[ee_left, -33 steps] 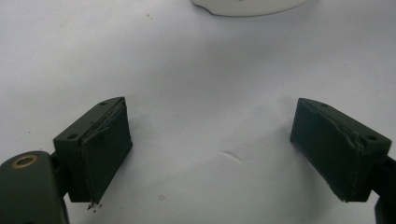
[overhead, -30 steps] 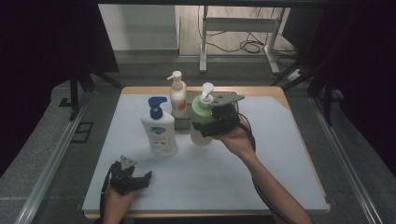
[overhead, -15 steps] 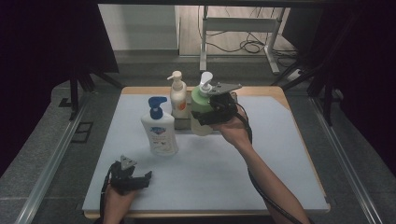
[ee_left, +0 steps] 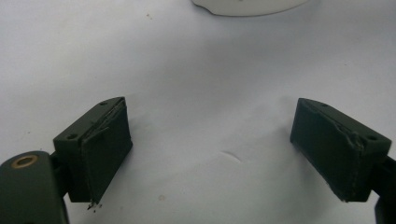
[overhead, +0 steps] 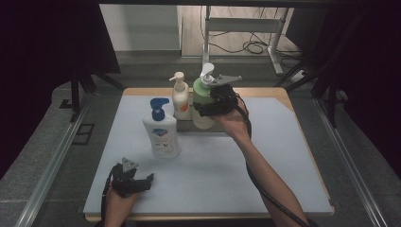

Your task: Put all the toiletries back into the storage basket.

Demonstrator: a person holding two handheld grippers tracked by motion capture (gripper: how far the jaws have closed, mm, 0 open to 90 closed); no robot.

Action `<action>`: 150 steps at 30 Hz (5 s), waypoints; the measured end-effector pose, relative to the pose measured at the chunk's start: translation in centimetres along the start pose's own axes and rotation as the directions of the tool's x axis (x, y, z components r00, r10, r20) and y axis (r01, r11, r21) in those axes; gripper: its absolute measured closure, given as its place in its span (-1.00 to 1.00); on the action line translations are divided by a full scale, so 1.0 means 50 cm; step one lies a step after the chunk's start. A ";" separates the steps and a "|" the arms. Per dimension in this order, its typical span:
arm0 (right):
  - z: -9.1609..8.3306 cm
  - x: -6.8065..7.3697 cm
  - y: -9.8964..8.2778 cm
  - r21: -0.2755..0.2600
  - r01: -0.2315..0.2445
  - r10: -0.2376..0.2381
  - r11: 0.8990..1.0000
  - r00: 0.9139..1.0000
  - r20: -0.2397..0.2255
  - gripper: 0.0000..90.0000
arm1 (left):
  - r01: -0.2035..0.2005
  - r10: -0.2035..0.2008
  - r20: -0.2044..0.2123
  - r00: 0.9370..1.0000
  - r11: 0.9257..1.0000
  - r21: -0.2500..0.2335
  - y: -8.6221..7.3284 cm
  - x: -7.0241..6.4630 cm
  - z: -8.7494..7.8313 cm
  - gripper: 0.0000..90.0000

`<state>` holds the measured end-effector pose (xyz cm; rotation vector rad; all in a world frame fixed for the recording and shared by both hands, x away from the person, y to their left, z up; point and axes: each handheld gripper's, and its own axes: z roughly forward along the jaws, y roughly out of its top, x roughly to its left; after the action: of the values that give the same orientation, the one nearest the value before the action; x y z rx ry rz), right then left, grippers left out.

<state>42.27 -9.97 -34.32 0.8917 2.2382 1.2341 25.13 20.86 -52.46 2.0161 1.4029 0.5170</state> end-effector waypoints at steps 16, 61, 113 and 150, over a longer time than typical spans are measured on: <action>0.036 -0.027 0.013 -0.012 -0.014 0.015 1.000 0.998 0.063 -0.74 | 0.002 -0.002 0.001 1.000 1.000 0.002 0.000 0.000 0.000 -0.74; 0.138 -0.049 -0.023 0.090 -0.027 0.021 0.996 0.998 0.065 -0.74 | 0.000 0.000 0.001 1.000 1.000 0.004 0.000 0.000 0.000 -0.74; 0.178 -0.081 -0.079 0.149 -0.129 0.135 0.980 0.990 -0.030 -0.99 | 0.000 0.000 0.001 1.000 1.000 0.004 0.000 0.000 -0.001 -0.74; 0.072 -0.136 -0.172 0.143 -0.161 0.167 0.977 0.985 -0.034 0.23 | 0.001 -0.001 0.000 1.000 1.000 0.003 0.000 -0.001 -0.001 -0.74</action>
<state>46.48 -16.13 -43.10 1.1326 2.3505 1.1898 25.10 20.84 -52.45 2.0182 1.4052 0.5146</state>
